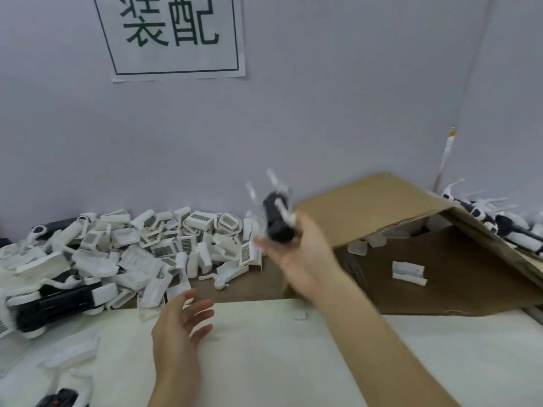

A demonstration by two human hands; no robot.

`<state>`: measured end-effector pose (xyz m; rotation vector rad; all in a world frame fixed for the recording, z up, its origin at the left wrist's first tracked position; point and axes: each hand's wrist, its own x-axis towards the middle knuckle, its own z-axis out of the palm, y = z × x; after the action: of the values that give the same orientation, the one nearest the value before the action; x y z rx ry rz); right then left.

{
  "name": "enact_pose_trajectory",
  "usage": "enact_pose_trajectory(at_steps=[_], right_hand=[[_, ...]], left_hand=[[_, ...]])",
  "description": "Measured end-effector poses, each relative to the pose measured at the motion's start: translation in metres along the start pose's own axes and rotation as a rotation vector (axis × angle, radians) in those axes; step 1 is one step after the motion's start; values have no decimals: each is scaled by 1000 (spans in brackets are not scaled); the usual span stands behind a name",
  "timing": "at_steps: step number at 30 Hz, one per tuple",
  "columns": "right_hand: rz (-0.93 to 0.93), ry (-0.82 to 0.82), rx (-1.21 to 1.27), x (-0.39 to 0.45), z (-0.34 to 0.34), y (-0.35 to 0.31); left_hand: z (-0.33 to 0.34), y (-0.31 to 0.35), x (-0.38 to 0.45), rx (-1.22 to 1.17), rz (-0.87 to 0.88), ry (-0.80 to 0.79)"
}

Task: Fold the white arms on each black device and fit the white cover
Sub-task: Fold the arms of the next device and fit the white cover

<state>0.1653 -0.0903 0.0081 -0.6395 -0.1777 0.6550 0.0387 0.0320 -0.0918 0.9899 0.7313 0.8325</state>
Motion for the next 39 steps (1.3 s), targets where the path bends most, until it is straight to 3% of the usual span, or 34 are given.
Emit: enact_pose_trajectory(at_steps=[3,6,8,13,16,20,31,35,39], right_hand=[[-277,65,96,8,22,-69],[-382,154,193,11,12,-110],[-338,84,115,8,-1,-91],[-19,0,-575,-9,-30,35],[110,-39,-767,-15,-48,91],[22,27,-863,-17,-58,109],[-17,51,-730,-16,-63,104],[-5,61,-697,-15,-63,103],[5,62,-680,-12,-66,105]], left_hand=[[0,-1,1,2,24,-14],[0,-3,1,7,46,-35],[1,-5,1,25,57,-53],[3,-10,5,76,88,-52],[4,-12,6,123,107,-53],[3,-18,9,203,149,-17],[2,-24,2,518,275,115],[4,4,17,812,319,-137],[-9,67,49,1310,489,-287]])
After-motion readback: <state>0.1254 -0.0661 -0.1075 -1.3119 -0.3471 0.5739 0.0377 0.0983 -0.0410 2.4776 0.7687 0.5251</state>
